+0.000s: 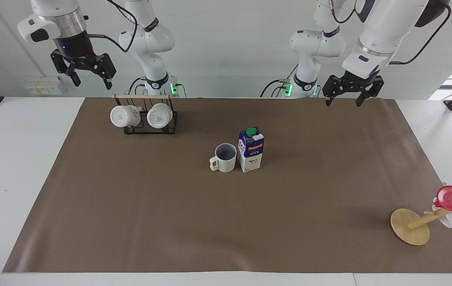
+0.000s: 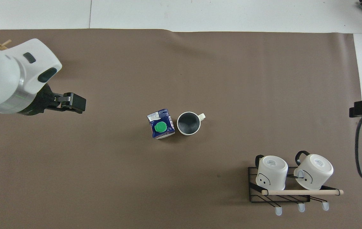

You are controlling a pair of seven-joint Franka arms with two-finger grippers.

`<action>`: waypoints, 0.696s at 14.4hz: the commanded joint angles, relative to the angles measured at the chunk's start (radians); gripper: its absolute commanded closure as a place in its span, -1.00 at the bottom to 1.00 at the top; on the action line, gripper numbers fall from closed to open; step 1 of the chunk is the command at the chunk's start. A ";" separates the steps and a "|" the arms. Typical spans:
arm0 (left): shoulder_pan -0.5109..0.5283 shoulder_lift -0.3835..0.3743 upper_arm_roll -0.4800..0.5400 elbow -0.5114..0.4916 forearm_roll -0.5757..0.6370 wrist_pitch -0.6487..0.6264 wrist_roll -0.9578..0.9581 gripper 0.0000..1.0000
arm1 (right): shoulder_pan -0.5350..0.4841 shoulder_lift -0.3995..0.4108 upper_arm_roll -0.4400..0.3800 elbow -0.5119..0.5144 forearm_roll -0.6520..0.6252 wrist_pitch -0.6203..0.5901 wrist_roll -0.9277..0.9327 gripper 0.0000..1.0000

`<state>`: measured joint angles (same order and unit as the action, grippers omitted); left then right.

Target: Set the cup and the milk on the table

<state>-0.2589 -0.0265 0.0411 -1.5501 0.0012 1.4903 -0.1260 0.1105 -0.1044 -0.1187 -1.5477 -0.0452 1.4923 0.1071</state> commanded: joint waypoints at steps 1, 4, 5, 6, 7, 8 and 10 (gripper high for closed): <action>0.053 -0.010 -0.015 -0.008 0.016 -0.018 0.107 -1.00 | -0.011 0.009 0.002 0.017 0.013 -0.018 -0.024 -1.00; 0.061 -0.010 -0.014 -0.007 0.016 -0.019 0.112 -1.00 | -0.011 0.009 0.001 0.017 0.013 -0.018 -0.024 -1.00; 0.073 -0.010 -0.007 -0.007 0.016 -0.022 0.111 -1.00 | -0.011 0.009 0.001 0.017 0.013 -0.018 -0.024 -1.00; 0.113 -0.010 -0.003 -0.004 0.016 -0.019 0.109 -1.00 | -0.011 0.009 0.001 0.017 0.013 -0.020 -0.024 -1.00; 0.142 -0.010 -0.001 -0.002 0.013 -0.019 0.108 -1.00 | -0.011 0.009 0.001 0.017 0.014 -0.018 -0.024 -1.00; 0.171 -0.010 0.000 -0.002 0.013 -0.018 0.109 -1.00 | -0.011 0.009 0.001 0.017 0.013 -0.018 -0.024 -1.00; 0.193 -0.010 -0.001 -0.002 0.010 -0.015 0.114 -1.00 | -0.011 0.009 0.002 0.017 0.013 -0.018 -0.024 -1.00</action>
<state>-0.0910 -0.0280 0.0497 -1.5512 0.0050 1.4831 -0.0196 0.1105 -0.1044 -0.1187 -1.5477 -0.0452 1.4923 0.1071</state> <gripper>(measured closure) 0.000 0.000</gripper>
